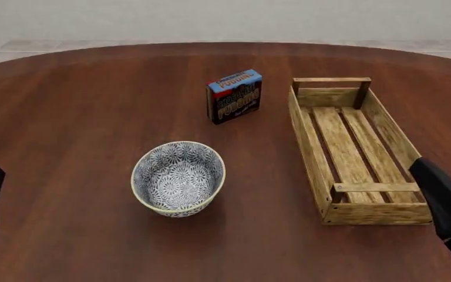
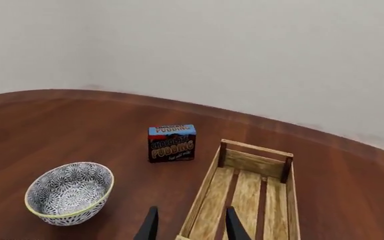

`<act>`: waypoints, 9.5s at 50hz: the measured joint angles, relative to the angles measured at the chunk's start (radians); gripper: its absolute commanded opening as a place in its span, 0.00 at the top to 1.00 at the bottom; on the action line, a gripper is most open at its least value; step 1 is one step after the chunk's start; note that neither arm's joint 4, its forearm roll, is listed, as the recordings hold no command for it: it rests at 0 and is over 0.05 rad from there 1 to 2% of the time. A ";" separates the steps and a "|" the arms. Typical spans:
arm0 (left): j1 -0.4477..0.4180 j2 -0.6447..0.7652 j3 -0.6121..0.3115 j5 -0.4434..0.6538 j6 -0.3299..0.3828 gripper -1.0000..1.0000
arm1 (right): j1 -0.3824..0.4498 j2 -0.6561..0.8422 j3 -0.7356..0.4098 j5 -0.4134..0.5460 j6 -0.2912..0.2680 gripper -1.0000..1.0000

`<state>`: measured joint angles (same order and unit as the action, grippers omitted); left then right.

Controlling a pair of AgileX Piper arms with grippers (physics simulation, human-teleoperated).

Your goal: Pick up the bowl on the left and put it in the tray.

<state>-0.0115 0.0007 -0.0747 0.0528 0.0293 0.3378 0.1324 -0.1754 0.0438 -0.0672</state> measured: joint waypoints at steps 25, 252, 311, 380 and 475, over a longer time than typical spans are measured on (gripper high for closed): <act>0.002 0.000 -0.027 0.011 -0.001 0.00 | 0.109 0.178 -0.081 -0.075 0.004 0.00; 0.077 -0.001 -0.152 0.093 -0.035 0.00 | 0.402 1.428 -0.551 -0.383 0.095 0.00; 0.070 -0.001 -0.164 0.103 -0.032 0.00 | 0.373 1.632 -0.666 -0.365 0.143 0.00; 0.063 -0.001 -0.185 0.119 -0.033 0.00 | 0.380 1.805 -0.766 -0.358 0.162 0.00; 0.074 -0.001 -0.215 0.136 -0.032 0.00 | 0.376 1.584 -0.701 -0.279 0.215 1.00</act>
<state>0.0620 0.0001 -0.2898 0.1889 -0.0027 0.7140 1.7160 -0.8768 -0.2349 0.1480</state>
